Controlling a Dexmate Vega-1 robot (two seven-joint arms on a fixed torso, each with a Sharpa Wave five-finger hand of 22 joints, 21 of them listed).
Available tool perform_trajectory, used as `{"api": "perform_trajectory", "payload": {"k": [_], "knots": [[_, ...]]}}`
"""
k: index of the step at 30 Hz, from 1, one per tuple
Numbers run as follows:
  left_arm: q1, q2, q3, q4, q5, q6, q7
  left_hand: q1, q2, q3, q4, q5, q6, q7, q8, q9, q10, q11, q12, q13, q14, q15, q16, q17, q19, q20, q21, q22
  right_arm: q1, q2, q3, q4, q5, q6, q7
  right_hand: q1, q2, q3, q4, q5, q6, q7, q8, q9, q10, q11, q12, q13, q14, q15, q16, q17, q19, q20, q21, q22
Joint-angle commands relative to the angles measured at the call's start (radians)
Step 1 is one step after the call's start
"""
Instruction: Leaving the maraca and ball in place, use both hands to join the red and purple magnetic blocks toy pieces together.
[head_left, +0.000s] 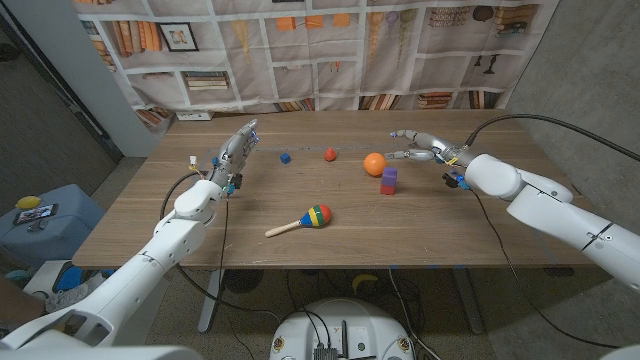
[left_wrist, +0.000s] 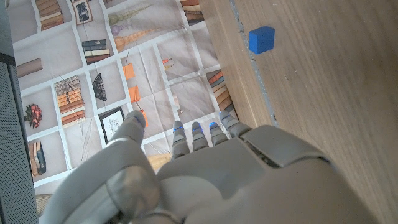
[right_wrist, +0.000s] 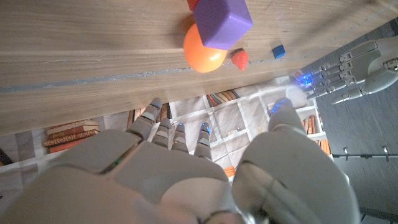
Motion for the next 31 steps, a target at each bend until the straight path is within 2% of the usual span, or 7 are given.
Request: {"api": "perform_trajectory", "payload": {"k": [1, 8, 10, 20, 25, 27, 31], "knots": [[0.001, -0.026, 0.006, 0.025, 0.013, -0.036, 0.024, -0.011, 0.003, 0.009, 0.003, 0.008, 0.011, -0.006, 0.007, 0.000, 0.013, -0.001, 0.010, -0.001, 0.006, -0.001, 0.003, 0.001, 0.006, -0.010, 0.003, 0.002, -0.013, 0.077, 0.019, 0.117, 0.149, 0.132, -0.084, -0.018, 0.013, -0.002, 0.008, -0.008, 0.012, -0.002, -0.015, -0.003, 0.031, -0.016, 0.007, -0.006, 0.006, -0.035, 0.005, -0.011, 0.014, -0.030, 0.007, 0.001], [0.018, -0.044, 0.003, 0.017, 0.019, -0.058, 0.052, -0.019, 0.007, 0.014, 0.009, 0.008, 0.004, -0.009, 0.003, 0.000, 0.014, 0.001, 0.008, -0.001, 0.008, -0.002, 0.003, 0.002, 0.007, -0.010, 0.003, 0.002, -0.006, 0.121, 0.018, 0.175, 0.193, 0.179, -0.116, -0.037, 0.021, -0.005, 0.014, -0.012, 0.000, 0.009, -0.031, -0.005, 0.039, -0.024, 0.003, -0.011, 0.007, -0.046, 0.002, -0.019, 0.016, -0.041, 0.003, 0.000], [0.022, -0.044, 0.001, 0.015, 0.017, -0.062, 0.052, -0.021, 0.007, 0.015, 0.010, 0.008, 0.004, -0.008, 0.003, 0.000, 0.013, 0.000, 0.007, -0.001, 0.007, -0.002, 0.003, 0.002, 0.007, -0.011, 0.002, 0.002, -0.003, 0.132, 0.018, 0.196, 0.208, 0.201, -0.117, -0.049, 0.026, -0.008, 0.019, -0.013, -0.004, 0.020, -0.037, -0.005, 0.043, -0.023, 0.001, -0.013, 0.007, -0.048, 0.001, -0.022, 0.014, -0.042, 0.001, 0.000], [0.013, -0.059, 0.003, 0.040, 0.015, -0.076, 0.048, -0.039, 0.008, 0.020, 0.023, 0.008, -0.008, -0.005, -0.001, 0.000, 0.005, 0.002, 0.002, -0.001, 0.003, -0.001, 0.001, 0.004, 0.006, -0.014, 0.000, 0.002, -0.007, 0.198, 0.025, 0.282, 0.284, 0.278, -0.148, -0.074, 0.035, -0.013, 0.030, -0.014, -0.002, 0.027, -0.044, -0.006, 0.052, -0.023, -0.001, -0.016, 0.010, -0.050, 0.001, -0.027, 0.012, -0.043, -0.001, 0.000], [0.002, -0.076, 0.006, 0.060, 0.008, -0.089, 0.041, -0.046, 0.007, 0.023, 0.028, 0.008, -0.009, -0.003, -0.001, 0.000, -0.001, 0.001, -0.001, -0.001, 0.001, -0.001, 0.000, 0.004, 0.005, -0.015, -0.001, 0.003, 0.003, 0.242, 0.024, 0.345, 0.331, 0.337, -0.139, -0.092, 0.042, -0.017, 0.038, -0.014, 0.000, 0.028, -0.049, -0.007, 0.058, -0.024, -0.003, -0.017, 0.013, -0.046, 0.001, -0.031, 0.008, -0.043, -0.004, 0.000], [0.000, -0.078, 0.004, 0.066, -0.001, -0.093, 0.029, -0.048, 0.007, 0.025, 0.029, 0.008, -0.007, -0.002, -0.001, 0.000, 0.000, -0.001, -0.001, -0.001, 0.002, 0.000, 0.001, 0.004, 0.007, -0.015, 0.000, 0.003, 0.010, 0.274, 0.025, 0.392, 0.367, 0.388, -0.121, -0.104, 0.045, -0.019, 0.042, -0.015, -0.002, 0.033, -0.053, -0.007, 0.058, -0.024, -0.005, -0.018, 0.013, -0.043, 0.001, -0.032, 0.004, -0.043, -0.005, 0.001], [-0.001, -0.070, 0.005, 0.066, -0.003, -0.079, 0.026, -0.052, 0.006, 0.029, 0.031, 0.008, -0.002, 0.001, 0.002, 0.000, 0.005, 0.002, 0.001, -0.001, 0.009, -0.001, 0.003, 0.004, 0.010, -0.015, 0.001, 0.003, 0.016, 0.293, 0.023, 0.423, 0.390, 0.409, -0.114, -0.116, 0.049, -0.022, 0.048, -0.015, 0.000, 0.036, -0.055, -0.007, 0.059, -0.023, -0.007, -0.018, 0.015, -0.042, 0.001, -0.034, 0.001, -0.043, -0.006, 0.001]]}}
